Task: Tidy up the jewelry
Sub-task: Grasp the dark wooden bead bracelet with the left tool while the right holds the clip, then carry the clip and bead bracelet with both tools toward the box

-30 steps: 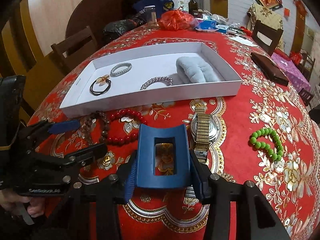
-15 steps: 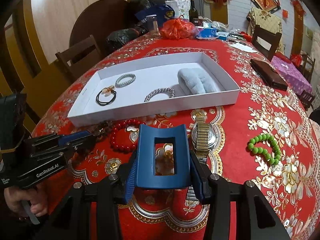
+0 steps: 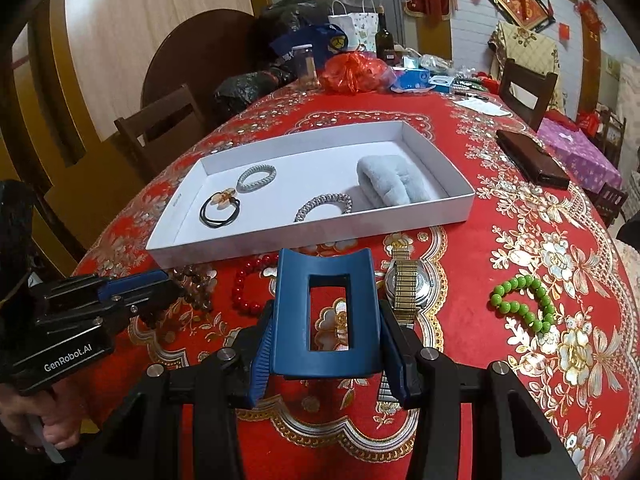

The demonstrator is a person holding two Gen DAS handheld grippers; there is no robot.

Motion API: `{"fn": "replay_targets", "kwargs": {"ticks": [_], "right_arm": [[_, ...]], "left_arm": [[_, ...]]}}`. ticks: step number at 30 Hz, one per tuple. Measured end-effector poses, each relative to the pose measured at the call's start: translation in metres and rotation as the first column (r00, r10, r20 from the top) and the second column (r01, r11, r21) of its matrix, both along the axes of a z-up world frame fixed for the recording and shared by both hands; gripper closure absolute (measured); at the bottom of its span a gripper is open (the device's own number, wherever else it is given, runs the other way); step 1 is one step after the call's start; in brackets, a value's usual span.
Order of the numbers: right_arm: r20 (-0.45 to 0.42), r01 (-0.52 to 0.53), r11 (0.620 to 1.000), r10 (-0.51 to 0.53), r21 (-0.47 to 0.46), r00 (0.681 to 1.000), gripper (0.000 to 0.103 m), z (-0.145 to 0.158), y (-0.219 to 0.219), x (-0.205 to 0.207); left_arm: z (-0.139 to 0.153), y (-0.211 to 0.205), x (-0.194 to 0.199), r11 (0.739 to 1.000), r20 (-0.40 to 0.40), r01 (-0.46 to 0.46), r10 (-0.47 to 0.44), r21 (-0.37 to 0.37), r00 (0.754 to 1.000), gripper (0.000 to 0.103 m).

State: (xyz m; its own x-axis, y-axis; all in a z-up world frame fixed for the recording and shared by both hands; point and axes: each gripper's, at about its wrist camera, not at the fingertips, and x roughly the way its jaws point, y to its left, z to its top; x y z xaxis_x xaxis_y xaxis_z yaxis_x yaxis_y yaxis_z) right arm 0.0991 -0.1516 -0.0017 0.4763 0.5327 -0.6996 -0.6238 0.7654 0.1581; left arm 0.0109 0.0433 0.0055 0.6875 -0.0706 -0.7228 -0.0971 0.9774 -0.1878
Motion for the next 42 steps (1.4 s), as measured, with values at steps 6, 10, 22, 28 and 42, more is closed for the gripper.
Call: {"fn": "replay_targets", "kwargs": {"ticks": [6, 10, 22, 28, 42], "right_arm": [[0.01, 0.012, 1.0, -0.012, -0.011, 1.0, 0.057, 0.0, -0.001, -0.001], [0.016, 0.019, 1.0, -0.019, -0.012, 1.0, 0.058, 0.002, -0.002, -0.002], [0.029, 0.07, 0.998, -0.069, -0.007, 0.997, 0.058, 0.006, -0.009, -0.002], [0.01, 0.096, 0.995, -0.096, 0.01, 0.995, 0.057, 0.004, -0.011, 0.003], [-0.004, 0.119, 0.99, -0.119, 0.079, 0.993, 0.058, 0.033, -0.002, 0.034]], "left_arm": [[0.003, 0.0, -0.003, 1.0, 0.0, -0.013, 0.013, 0.021, 1.0, 0.087], [0.005, 0.001, -0.005, 0.999, 0.0, -0.019, 0.019, 0.026, 1.0, 0.087], [0.01, -0.002, -0.01, 0.999, 0.01, -0.017, 0.016, 0.029, 1.0, 0.087], [0.017, 0.002, -0.003, 1.0, 0.023, -0.007, 0.007, 0.003, 1.0, 0.087], [0.057, 0.023, 0.034, 0.997, 0.134, 0.041, -0.032, -0.064, 0.99, 0.087]]}}
